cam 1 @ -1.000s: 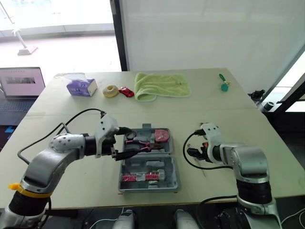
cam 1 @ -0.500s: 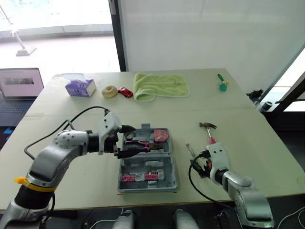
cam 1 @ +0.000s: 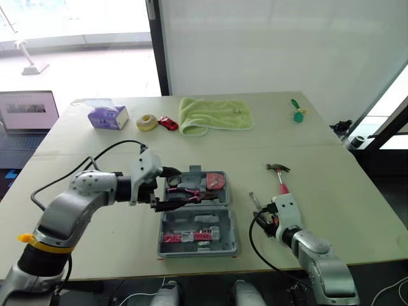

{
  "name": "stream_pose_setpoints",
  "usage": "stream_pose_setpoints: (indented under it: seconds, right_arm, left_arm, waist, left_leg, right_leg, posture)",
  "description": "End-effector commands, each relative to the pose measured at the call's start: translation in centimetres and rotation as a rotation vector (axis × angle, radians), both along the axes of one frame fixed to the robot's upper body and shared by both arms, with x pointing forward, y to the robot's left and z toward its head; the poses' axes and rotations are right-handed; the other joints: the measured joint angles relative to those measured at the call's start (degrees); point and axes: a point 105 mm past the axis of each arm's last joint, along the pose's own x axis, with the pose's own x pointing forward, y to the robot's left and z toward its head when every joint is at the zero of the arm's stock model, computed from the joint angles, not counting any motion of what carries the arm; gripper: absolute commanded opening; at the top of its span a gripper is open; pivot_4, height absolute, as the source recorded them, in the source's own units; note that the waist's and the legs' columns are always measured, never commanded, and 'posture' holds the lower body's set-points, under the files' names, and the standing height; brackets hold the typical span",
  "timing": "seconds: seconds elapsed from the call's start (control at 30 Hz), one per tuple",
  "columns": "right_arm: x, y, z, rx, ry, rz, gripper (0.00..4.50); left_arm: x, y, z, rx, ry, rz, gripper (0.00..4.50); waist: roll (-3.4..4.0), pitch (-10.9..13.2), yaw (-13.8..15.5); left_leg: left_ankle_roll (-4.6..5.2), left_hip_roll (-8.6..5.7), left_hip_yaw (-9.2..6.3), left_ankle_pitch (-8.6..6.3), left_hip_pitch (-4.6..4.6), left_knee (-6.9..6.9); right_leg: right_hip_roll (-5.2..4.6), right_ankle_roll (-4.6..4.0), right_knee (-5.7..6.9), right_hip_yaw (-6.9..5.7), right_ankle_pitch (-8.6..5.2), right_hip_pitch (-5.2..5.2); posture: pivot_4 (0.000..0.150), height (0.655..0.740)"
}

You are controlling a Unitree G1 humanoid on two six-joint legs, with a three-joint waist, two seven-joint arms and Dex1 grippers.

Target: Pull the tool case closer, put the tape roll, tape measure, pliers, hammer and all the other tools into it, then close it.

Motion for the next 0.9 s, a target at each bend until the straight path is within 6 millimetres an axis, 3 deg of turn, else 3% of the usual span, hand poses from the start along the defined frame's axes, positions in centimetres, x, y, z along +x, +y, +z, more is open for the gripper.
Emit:
stream_pose_setpoints:
  seconds: [0.03,0.07,0.1,0.27,0.57,0.77,0.9]
  right_arm:
    - [-0.2,1.0,-0.3,0.039,0.006,0.024,0.68]
    - [-0.2,1.0,-0.3,0.034,0.007,0.026,0.21]
    - [-0.2,1.0,-0.4,0.030,0.007,0.028,0.10]
    - [0.0,0.6,-0.1,0.009,-0.005,0.030,0.10]
    - [0.4,-0.2,2.1,-0.026,-0.034,0.073,0.10]
    - [-0.2,-0.1,0.4,0.033,0.071,0.074,0.10]
    - [-0.2,0.0,0.2,0.010,0.071,0.078,1.77]
  left_arm:
    - [-0.2,-0.2,0.4,0.015,-0.032,-0.019,4.50]
    - [-0.1,-0.1,0.4,0.014,-0.032,-0.018,4.50]
    - [-0.1,-0.1,0.3,0.014,-0.031,-0.017,4.50]
    - [0.0,-0.2,0.2,0.013,-0.029,-0.012,4.50]
    - [-0.1,0.0,-0.1,0.007,-0.021,-0.003,4.50]
    - [0.0,-0.1,-0.5,0.011,-0.020,0.004,4.50]
    - [0.0,-0.1,-0.5,0.013,-0.021,0.008,4.50]
  waist:
    - [0.00,0.0,0.0]
    - [0.00,0.0,0.0]
    - [0.00,0.0,0.0]
    - [0.00,0.0,0.0]
    - [0.00,0.0,0.1]
    - [0.00,0.0,0.2]
    - [0.00,0.0,0.1]
  left_leg:
    - [0.00,0.00,0.00,0.00,0.00,0.00]
    - [0.00,0.00,0.00,0.00,0.00,0.00]
    - [0.00,0.00,0.00,0.00,0.00,0.00]
    - [0.00,0.00,0.00,0.00,0.00,0.00]
    - [0.00,-0.01,0.01,0.00,-0.01,0.03]
    - [0.00,0.00,-0.01,0.00,-0.01,0.03]
    - [0.00,0.00,-0.01,0.00,0.00,0.04]
  right_leg:
    - [0.00,0.00,0.00,0.00,0.00,0.00]
    - [0.00,0.00,0.00,0.00,0.00,0.00]
    - [0.00,0.00,0.00,0.00,0.00,0.00]
    - [0.01,0.00,0.00,0.00,0.00,0.00]
    - [0.00,0.00,0.00,0.01,0.00,0.01]
    - [0.00,0.00,0.00,0.00,0.00,0.02]
    - [0.00,0.00,0.00,0.00,0.00,0.03]
  posture:
    - [0.150,0.7367]
    - [0.150,0.7367]
    - [0.150,0.7367]
    - [0.150,0.7367]
    - [0.150,0.7367]
    - [0.150,0.7367]
    - [0.150,0.7367]
